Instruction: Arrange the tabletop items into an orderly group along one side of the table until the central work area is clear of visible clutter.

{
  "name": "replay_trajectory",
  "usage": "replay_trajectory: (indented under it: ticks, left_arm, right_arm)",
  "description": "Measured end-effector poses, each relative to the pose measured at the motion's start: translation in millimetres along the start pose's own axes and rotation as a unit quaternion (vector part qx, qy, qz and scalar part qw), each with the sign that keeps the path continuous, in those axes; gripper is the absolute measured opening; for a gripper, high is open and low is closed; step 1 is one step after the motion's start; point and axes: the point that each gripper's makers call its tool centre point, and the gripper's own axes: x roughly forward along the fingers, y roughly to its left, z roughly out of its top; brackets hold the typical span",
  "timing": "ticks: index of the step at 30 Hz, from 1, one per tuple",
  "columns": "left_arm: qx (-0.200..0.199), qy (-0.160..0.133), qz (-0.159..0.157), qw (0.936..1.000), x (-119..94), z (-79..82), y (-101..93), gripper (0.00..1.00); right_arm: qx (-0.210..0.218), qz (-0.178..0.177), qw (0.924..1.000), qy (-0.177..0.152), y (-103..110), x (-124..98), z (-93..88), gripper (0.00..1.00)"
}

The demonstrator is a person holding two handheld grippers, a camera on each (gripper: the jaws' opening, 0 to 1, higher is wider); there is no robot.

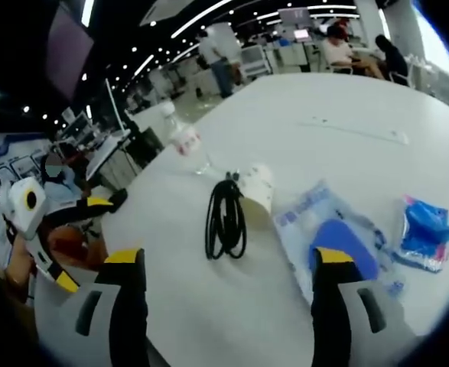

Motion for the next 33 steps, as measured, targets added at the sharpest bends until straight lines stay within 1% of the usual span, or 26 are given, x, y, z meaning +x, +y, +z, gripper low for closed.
replay_trajectory:
  ticks: [4,6,12,17,23,26,29,33]
  left_arm:
    - [-0.002,0.0,0.001,1.0,-1,-1.5,0.2,0.93]
    - [-0.002,-0.005,0.006,1.0,-1,-0.4,1.9,0.93]
    - [-0.005,-0.009,0.012,0.9999,-2,0.2,5.3,0.92]
    - [-0.006,-0.011,0.011,0.9999,-3,1.5,3.3,0.92]
    - [-0.008,-0.007,0.011,0.9999,-4,0.2,-1.7,0.92]
    - [-0.009,-0.007,0.012,0.9999,-4,0.0,-2.2,0.92]
    - [-0.011,-0.007,0.013,0.9998,-6,0.9,-3.9,0.92]
    - [-0.012,-0.003,0.016,0.9998,-7,0.0,-3.8,0.92]
  right_arm:
    - [-0.001,0.006,1.0,0.001,4,11,0.3,0.85]
    - [-0.006,0.009,0.9999,0.001,7,16,0.7,0.83]
    - [-0.017,0.021,0.9996,0.0,11,32,2.0,0.75]
    - [-0.014,0.022,0.9997,-0.004,8,40,3.1,0.68]
    - [-0.002,0.008,1.0,-0.001,-4,52,-0.4,0.57]
    - [0.006,0.009,0.9999,0.003,-5,56,-2.8,0.51]
    - [0.019,0.014,0.9997,0.001,-5,60,-2.8,0.42]
    - [0.03,0.019,0.9994,0.0,-4,63,-3.1,0.26]
